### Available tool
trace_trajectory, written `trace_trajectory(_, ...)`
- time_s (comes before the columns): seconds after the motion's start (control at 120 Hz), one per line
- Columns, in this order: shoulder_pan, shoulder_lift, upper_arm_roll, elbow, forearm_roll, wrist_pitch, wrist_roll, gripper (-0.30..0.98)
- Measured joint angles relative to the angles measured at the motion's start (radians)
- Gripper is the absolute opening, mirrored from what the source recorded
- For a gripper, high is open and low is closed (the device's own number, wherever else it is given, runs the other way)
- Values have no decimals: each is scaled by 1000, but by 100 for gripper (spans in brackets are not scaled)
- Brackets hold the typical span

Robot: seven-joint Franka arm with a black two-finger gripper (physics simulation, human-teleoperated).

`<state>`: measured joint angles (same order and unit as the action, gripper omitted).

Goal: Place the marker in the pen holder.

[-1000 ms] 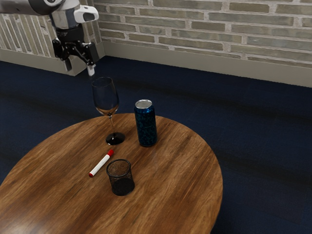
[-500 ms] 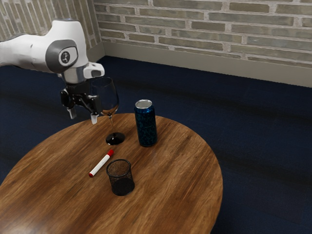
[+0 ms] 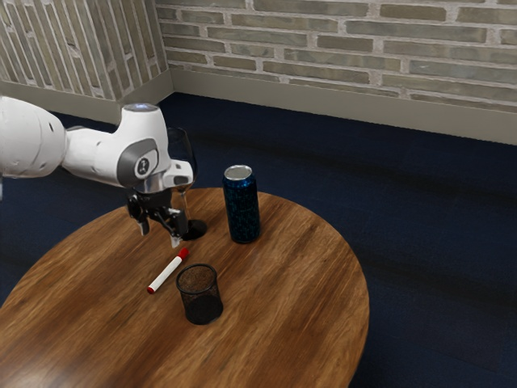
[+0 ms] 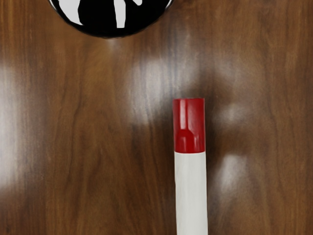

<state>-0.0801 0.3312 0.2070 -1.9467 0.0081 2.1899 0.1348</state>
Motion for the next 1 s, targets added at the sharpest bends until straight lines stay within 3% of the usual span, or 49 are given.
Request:
trace_trajectory(0.558,-1,141,-7,21,-44,153,93,67)
trace_trajectory(1.0,-1,143,-8,24,-63,169,119,10)
